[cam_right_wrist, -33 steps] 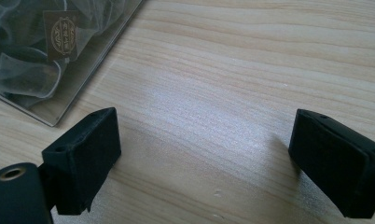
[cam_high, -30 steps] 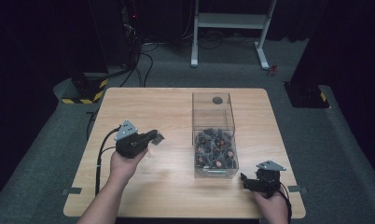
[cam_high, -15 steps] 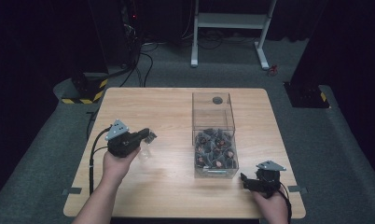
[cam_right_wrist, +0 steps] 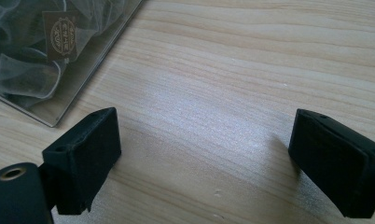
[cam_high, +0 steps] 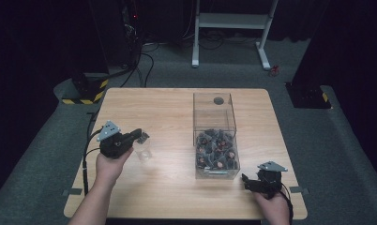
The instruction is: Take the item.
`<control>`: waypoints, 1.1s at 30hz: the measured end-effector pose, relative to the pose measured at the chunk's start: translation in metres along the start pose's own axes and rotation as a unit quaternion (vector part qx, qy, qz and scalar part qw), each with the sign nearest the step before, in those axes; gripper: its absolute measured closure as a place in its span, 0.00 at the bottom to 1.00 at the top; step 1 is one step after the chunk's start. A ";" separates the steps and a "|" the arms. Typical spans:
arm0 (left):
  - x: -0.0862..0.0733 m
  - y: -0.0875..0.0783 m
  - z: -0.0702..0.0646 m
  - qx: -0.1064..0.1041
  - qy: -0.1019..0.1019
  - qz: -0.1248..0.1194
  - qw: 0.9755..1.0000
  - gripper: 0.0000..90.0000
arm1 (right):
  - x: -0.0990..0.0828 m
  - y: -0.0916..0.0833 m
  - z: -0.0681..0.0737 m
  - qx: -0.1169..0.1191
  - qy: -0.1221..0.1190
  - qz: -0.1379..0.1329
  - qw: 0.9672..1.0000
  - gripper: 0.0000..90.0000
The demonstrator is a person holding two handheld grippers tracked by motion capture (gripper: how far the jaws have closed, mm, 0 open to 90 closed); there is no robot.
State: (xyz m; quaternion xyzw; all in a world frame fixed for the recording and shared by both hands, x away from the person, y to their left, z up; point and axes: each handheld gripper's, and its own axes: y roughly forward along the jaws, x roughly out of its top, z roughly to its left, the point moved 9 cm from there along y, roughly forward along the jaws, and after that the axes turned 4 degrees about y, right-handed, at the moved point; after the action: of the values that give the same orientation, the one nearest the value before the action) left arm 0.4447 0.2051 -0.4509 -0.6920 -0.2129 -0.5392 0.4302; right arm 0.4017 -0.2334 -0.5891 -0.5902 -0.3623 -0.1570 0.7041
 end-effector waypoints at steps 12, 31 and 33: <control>-0.005 -0.003 0.009 0.011 -0.002 0.003 1.000 0.99 | 0.000 0.000 0.000 0.000 0.000 0.000 1.000 0.10; -0.025 0.009 0.013 0.024 0.004 0.032 0.999 0.99 | 0.000 0.000 0.000 0.000 0.000 0.000 1.000 0.10; -0.026 0.010 0.014 0.024 0.003 0.034 0.999 0.99 | 0.000 0.000 0.000 0.000 0.000 0.000 1.000 0.10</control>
State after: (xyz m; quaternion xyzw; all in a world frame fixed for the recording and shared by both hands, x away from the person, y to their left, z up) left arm 0.4517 0.2160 -0.4796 -0.6866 -0.2010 -0.5208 0.4658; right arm 0.4017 -0.2335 -0.5891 -0.5903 -0.3622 -0.1572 0.7041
